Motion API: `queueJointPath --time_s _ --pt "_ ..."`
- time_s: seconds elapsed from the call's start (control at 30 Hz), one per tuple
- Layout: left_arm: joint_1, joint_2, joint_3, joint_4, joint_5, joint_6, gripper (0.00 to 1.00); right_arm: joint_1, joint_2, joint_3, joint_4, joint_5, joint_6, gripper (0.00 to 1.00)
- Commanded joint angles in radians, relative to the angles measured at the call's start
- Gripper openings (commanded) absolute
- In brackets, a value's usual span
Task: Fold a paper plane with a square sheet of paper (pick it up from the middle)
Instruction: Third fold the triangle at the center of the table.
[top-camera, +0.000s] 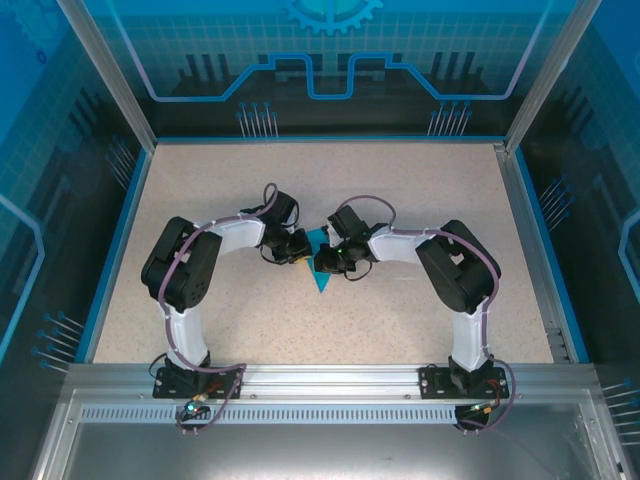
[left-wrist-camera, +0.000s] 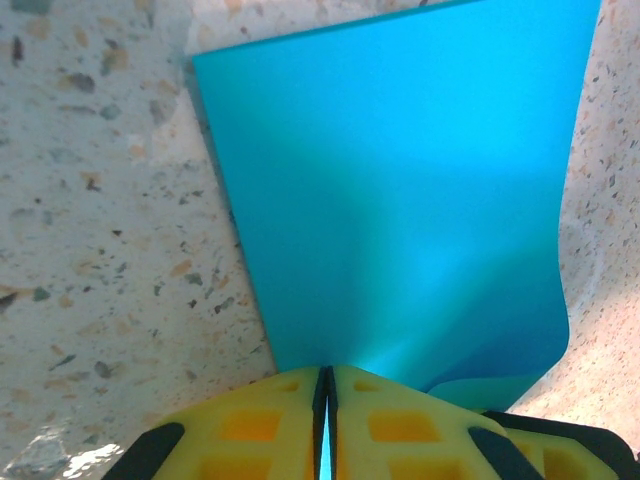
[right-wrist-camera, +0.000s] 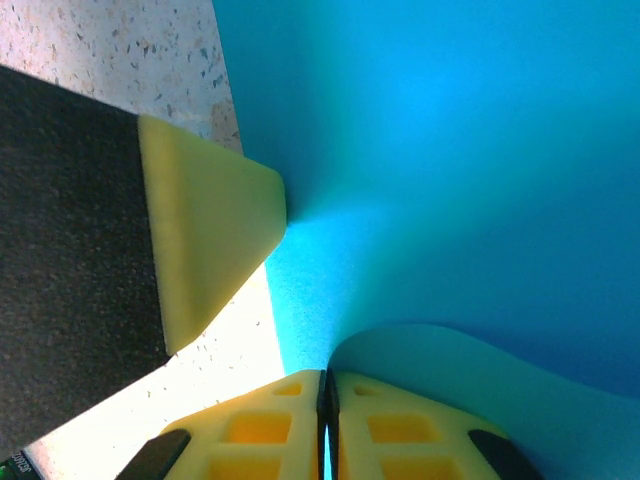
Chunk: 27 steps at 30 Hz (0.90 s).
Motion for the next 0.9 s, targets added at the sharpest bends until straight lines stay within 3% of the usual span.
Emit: queueJointPath --time_s 0.0,0.33,0.87 --pt "-0.008 0.034 0.009 -0.04 -0.003 0.019 0.13 0.012 0.002 0.003 0.0 -0.003 0.01 0.11" --pt "-0.011 0.038 0.01 -0.041 -0.001 0.02 0.13 0.009 -0.012 -0.029 0.065 -0.029 0.021 0.11" --pt "-0.012 0.024 0.012 -0.049 -0.004 0.02 0.13 0.008 0.022 -0.023 -0.007 0.01 0.001 0.13"
